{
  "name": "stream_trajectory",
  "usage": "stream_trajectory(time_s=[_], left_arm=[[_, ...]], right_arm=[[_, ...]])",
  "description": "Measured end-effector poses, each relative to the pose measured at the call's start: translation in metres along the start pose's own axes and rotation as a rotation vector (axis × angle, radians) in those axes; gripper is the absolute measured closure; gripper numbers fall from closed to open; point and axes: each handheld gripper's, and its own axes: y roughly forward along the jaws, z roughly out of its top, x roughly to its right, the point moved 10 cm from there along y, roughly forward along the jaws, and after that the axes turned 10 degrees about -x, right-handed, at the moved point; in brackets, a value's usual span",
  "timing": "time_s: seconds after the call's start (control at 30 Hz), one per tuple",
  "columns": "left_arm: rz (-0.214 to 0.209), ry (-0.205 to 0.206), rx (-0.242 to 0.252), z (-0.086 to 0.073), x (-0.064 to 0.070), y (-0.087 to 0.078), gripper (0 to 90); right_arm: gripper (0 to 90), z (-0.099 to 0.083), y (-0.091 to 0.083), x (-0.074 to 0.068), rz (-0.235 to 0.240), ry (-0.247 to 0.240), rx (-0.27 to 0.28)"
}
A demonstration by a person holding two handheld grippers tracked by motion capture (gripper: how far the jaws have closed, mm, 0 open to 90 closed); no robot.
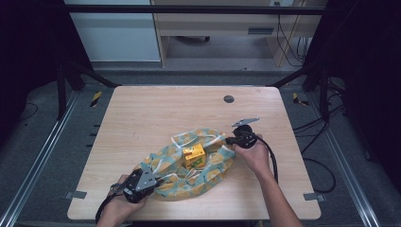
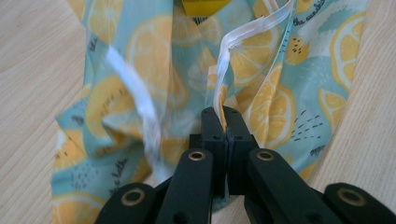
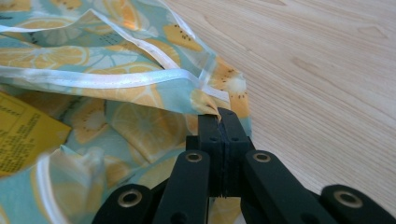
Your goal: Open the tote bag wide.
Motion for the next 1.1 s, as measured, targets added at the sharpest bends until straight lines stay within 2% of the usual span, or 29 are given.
stream_trajectory(time_s=[0.07,0.27,0.4,0.57,0.8,0.97,1.1], left_arm=[[-0.003,-0.002,-0.010,-0.001,0.000,0.001,89.7],[-0.005,0.002,-0.043,-0.006,-0.001,0.004,89.6],[-0.002,-0.006,-0.038,-0.007,-0.002,0.003,89.7],[0.004,-0.011,-0.034,-0.008,-0.005,0.002,89.8],[-0.007,-0.003,-0.042,-0.007,-0.001,0.004,89.8],[-0.016,-0.004,-0.049,-0.007,0.001,0.005,89.9],[-0.023,0.000,-0.053,-0.007,0.002,0.006,89.9]], right_arm=[[90.0,-0.002,0.001,0.004,0.007,0.023,0.000],[90.0,-0.004,0.005,0.008,-0.010,0.025,-0.014],[90.0,-0.005,0.007,0.010,-0.016,0.032,-0.019],[90.0,-0.004,0.005,0.012,-0.028,0.024,-0.007],[90.0,-0.004,0.006,0.017,-0.041,0.026,-0.009],[90.0,-0.002,0.007,0.018,-0.078,0.006,-0.008],[90.0,0.000,0.007,0.018,-0.089,0.001,-0.013]])
